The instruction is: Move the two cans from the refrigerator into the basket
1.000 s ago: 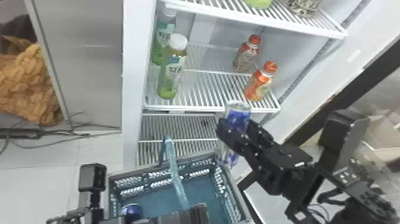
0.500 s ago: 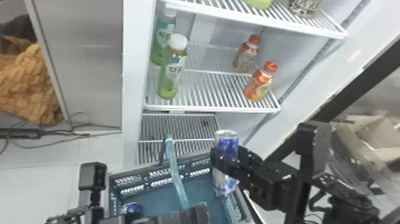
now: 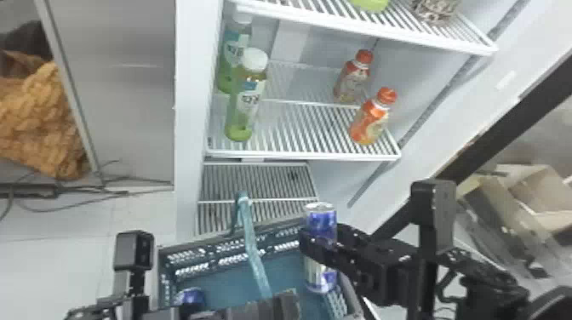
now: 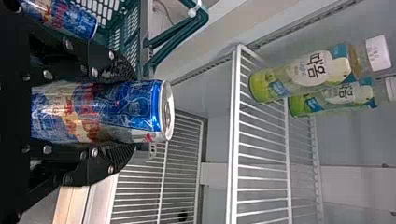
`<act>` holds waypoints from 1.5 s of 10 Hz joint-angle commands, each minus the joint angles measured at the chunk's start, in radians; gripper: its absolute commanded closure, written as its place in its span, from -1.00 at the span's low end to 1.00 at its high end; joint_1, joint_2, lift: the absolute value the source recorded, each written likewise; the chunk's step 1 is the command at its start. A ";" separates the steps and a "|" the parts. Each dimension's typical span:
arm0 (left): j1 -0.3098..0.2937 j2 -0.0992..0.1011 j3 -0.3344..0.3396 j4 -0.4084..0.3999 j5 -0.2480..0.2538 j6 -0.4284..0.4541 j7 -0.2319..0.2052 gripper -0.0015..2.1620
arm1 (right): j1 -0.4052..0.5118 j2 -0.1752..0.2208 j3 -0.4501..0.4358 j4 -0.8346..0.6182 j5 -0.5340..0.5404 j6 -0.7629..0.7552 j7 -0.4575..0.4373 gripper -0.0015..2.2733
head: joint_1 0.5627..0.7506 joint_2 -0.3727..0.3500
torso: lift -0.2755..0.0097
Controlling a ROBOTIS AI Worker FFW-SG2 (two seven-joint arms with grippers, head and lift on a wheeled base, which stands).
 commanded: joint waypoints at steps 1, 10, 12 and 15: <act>0.000 0.000 0.000 0.000 0.000 0.000 0.000 0.10 | -0.008 0.000 0.000 0.019 0.010 -0.043 0.022 -0.58 | 0.41 -0.94 | -1.00; 0.002 -0.002 0.002 0.000 0.000 0.002 0.000 0.10 | 0.049 0.037 0.014 0.137 0.066 -0.796 0.039 -0.82 | 0.41 -0.94 | -1.00; 0.002 -0.002 0.002 0.000 -0.002 0.005 0.000 0.10 | 0.051 0.041 0.018 0.169 0.080 -0.894 0.033 -0.83 | 0.41 -0.94 | -1.00; 0.002 -0.003 0.002 0.005 -0.004 0.010 0.000 0.10 | 0.054 0.052 0.046 0.257 0.104 -1.088 0.009 -0.82 | 0.41 -0.94 | -1.00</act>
